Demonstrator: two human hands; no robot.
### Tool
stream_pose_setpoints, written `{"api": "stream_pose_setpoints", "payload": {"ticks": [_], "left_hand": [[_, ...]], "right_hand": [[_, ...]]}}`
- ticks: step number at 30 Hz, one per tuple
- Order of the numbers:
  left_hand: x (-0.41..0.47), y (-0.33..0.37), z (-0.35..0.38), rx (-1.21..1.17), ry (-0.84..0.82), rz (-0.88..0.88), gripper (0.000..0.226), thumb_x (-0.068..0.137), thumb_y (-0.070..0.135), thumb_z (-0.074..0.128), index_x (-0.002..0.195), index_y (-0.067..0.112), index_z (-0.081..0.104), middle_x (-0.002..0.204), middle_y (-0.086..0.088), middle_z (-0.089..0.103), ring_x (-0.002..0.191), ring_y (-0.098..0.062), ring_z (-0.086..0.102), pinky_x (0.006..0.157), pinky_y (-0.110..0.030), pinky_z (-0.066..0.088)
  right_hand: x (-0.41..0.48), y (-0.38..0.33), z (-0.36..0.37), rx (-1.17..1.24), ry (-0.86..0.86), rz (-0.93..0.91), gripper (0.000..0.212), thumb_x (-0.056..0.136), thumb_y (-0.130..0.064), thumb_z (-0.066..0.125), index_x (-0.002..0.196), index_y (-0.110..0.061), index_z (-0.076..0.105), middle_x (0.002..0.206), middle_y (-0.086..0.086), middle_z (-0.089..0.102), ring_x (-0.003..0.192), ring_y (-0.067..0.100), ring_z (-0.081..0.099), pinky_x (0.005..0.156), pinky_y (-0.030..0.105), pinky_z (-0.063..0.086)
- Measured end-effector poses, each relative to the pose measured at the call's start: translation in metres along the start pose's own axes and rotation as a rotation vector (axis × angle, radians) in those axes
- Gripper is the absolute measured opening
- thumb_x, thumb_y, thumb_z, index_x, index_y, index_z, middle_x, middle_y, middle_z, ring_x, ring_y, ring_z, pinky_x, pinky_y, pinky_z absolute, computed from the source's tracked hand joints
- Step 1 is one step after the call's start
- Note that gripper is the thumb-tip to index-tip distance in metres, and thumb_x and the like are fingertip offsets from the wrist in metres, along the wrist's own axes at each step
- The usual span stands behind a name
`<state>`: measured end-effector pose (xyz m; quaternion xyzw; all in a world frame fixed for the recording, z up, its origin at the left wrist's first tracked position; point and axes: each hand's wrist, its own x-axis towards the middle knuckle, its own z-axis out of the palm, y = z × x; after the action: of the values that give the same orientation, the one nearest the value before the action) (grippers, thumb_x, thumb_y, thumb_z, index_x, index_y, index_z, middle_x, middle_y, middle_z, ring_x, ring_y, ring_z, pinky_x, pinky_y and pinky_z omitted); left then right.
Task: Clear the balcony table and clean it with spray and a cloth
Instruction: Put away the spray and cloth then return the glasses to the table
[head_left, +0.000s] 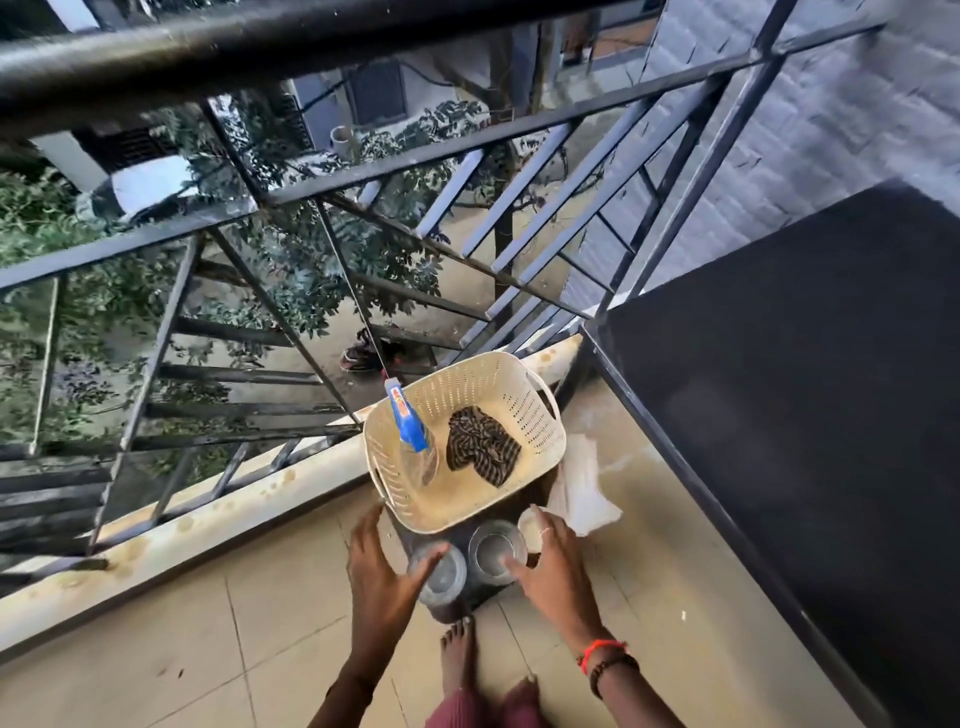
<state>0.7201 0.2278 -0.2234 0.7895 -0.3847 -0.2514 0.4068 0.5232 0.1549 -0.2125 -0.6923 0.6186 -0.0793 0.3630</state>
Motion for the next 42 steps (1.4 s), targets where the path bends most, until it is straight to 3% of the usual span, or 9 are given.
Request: {"api": "stream_pose_setpoints", "payload": {"ticks": [3,7,13,21,26,28,32,36,42], "left_hand": [[-0.020,-0.018,0.009,0.166,-0.153,0.031,0.100,0.057,0.072,0.067,0.130,0.008,0.045,0.125,-0.010,0.053,0.116,-0.027,0.051,0.095,-0.035,0.042],[-0.023,-0.038,0.022,0.294,-0.270,0.063,0.095,0.059,0.065,0.070,0.128,0.004,0.048,0.122,-0.012,0.055,0.110,-0.032,0.055,0.090,-0.041,0.047],[-0.019,-0.056,0.044,0.329,-0.365,0.051,0.085,0.060,0.045,0.082,0.128,0.007,0.046,0.119,-0.010,0.054,0.106,-0.027,0.055,0.086,-0.033,0.047],[-0.021,-0.057,0.053,0.313,-0.392,0.025,0.092,0.063,0.035,0.087,0.136,0.005,0.040,0.127,-0.012,0.047,0.112,-0.026,0.046,0.087,-0.027,0.039],[-0.029,-0.047,0.040,0.358,-0.421,0.056,0.096,0.059,0.048,0.078,0.131,-0.005,0.044,0.123,-0.021,0.052,0.109,-0.036,0.051,0.088,-0.036,0.043],[-0.036,-0.043,0.032,0.369,-0.407,0.066,0.095,0.057,0.057,0.065,0.123,-0.008,0.049,0.115,-0.022,0.056,0.100,-0.036,0.055,0.084,-0.036,0.043],[-0.045,-0.030,0.014,0.392,-0.454,0.146,0.092,0.051,0.044,0.071,0.123,-0.008,0.048,0.113,-0.020,0.057,0.098,-0.039,0.060,0.083,-0.033,0.042],[-0.052,-0.004,-0.005,0.374,-0.469,0.190,0.096,0.055,0.052,0.067,0.124,-0.011,0.047,0.114,-0.020,0.057,0.105,-0.026,0.051,0.089,-0.022,0.037],[-0.040,0.065,-0.027,0.332,-0.541,0.300,0.090,0.053,0.051,0.072,0.125,0.003,0.047,0.113,-0.007,0.055,0.101,-0.027,0.056,0.081,-0.023,0.040]], "right_hand": [[-0.006,0.012,0.014,-0.121,-0.147,-0.065,0.102,0.071,-0.045,0.074,0.148,-0.013,0.017,0.154,0.002,0.021,0.142,0.014,0.017,0.111,0.016,0.013],[-0.001,0.016,0.024,-0.253,-0.189,-0.176,0.111,0.071,-0.047,0.073,0.150,-0.011,0.004,0.156,0.003,0.013,0.144,0.016,0.011,0.114,0.019,0.012],[0.014,0.018,0.039,-0.302,-0.188,-0.282,0.105,0.071,-0.035,0.075,0.149,-0.004,0.011,0.152,0.012,0.022,0.142,0.022,0.018,0.116,0.028,0.014],[0.023,0.017,0.052,-0.427,-0.147,-0.310,0.095,0.053,-0.023,0.082,0.135,0.003,0.042,0.126,0.015,0.054,0.117,0.029,0.052,0.101,0.033,0.043],[0.012,0.012,0.043,-0.437,-0.153,-0.316,0.089,0.063,-0.017,0.077,0.139,0.004,0.035,0.133,0.016,0.048,0.124,0.029,0.045,0.106,0.032,0.036],[0.002,0.012,0.038,-0.437,-0.142,-0.315,0.089,0.064,-0.022,0.077,0.139,0.003,0.035,0.134,0.015,0.048,0.124,0.028,0.045,0.105,0.032,0.036],[-0.021,0.011,0.018,-0.401,-0.111,-0.271,0.099,0.045,-0.040,0.084,0.130,0.000,0.050,0.122,0.009,0.058,0.110,0.022,0.056,0.092,0.025,0.047],[-0.047,0.008,-0.008,-0.368,-0.080,-0.280,0.095,0.056,-0.037,0.077,0.137,-0.002,0.041,0.130,0.006,0.048,0.118,0.022,0.048,0.098,0.024,0.042],[-0.078,-0.007,-0.068,-0.356,0.082,-0.279,0.091,0.039,-0.047,0.080,0.117,-0.005,0.060,0.106,-0.001,0.061,0.094,0.015,0.060,0.078,0.019,0.053]]}}
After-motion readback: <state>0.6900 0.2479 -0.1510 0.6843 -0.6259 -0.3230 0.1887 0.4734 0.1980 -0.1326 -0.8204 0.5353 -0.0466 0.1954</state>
